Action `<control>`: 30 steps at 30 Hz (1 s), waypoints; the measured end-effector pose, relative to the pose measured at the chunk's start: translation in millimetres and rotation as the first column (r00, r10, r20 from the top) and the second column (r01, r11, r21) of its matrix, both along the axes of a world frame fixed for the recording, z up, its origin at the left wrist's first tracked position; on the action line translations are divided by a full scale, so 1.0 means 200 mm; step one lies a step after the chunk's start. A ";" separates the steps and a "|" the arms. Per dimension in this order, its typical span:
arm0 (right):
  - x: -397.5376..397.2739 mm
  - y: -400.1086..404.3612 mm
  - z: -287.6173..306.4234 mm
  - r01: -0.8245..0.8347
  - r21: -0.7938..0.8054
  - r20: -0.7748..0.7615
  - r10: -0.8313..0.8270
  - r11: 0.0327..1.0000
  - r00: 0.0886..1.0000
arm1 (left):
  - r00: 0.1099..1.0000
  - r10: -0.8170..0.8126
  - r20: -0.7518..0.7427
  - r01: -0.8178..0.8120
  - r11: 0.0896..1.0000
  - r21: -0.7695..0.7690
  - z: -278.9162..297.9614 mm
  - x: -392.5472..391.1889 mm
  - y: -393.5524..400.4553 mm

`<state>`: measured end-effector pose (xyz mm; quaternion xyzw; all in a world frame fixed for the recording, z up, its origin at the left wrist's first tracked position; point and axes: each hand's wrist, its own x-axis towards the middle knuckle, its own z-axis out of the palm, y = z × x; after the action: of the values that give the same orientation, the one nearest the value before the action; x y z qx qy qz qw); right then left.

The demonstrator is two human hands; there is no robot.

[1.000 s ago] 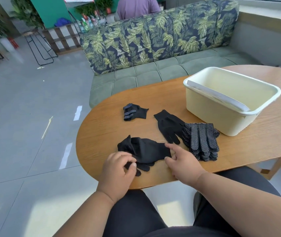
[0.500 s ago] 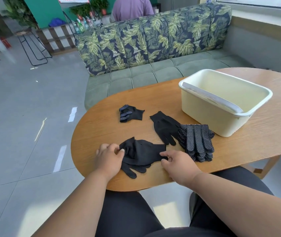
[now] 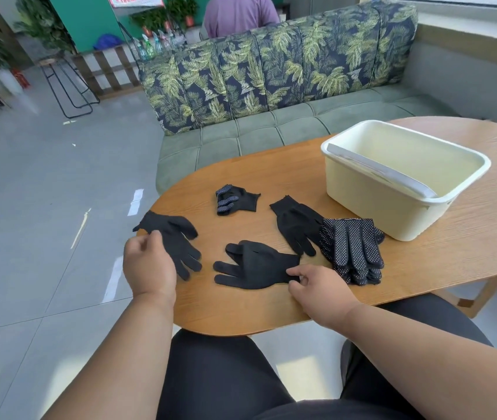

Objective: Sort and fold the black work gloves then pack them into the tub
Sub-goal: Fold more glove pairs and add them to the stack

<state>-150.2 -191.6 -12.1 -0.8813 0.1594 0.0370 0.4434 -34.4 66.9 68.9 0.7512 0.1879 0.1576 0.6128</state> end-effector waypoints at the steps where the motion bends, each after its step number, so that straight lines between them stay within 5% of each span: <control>1: 0.00 0.00 0.01 0.002 0.004 -0.005 -0.002 1.000 1.000 | 0.999 -0.020 0.034 0.020 0.999 0.026 0.02 0.00 -0.03; 6: -0.02 0.01 0.03 0.012 -0.018 -0.031 -0.012 1.000 0.999 | 0.990 -0.117 0.081 0.107 0.987 0.122 0.05 -0.05 -0.19; 10: -0.02 0.02 0.06 0.003 -0.087 -0.075 -0.010 0.996 0.997 | 0.992 -0.112 -0.063 0.103 0.986 -0.128 -0.01 -0.04 -0.20; 17: -0.02 0.06 0.09 -0.055 -0.228 -0.041 0.047 0.972 0.998 | 0.989 -0.107 -0.103 0.056 0.910 -0.411 -0.05 -0.05 -0.10; 23: 0.02 0.12 0.11 -0.259 -0.651 -0.041 0.308 0.714 0.951 | 0.993 -0.077 -0.093 0.017 0.850 -0.527 -0.02 -0.05 0.00; 30: 0.05 0.16 0.11 -0.394 -0.650 -0.109 0.433 0.650 0.895 | 0.994 -0.065 -0.085 0.006 0.826 -0.563 -0.02 -0.05 0.10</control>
<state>-141.0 -158.8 9.6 -0.9930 -0.0553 0.0538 0.0894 -44.2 86.8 65.1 0.5480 0.2424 0.0462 0.7993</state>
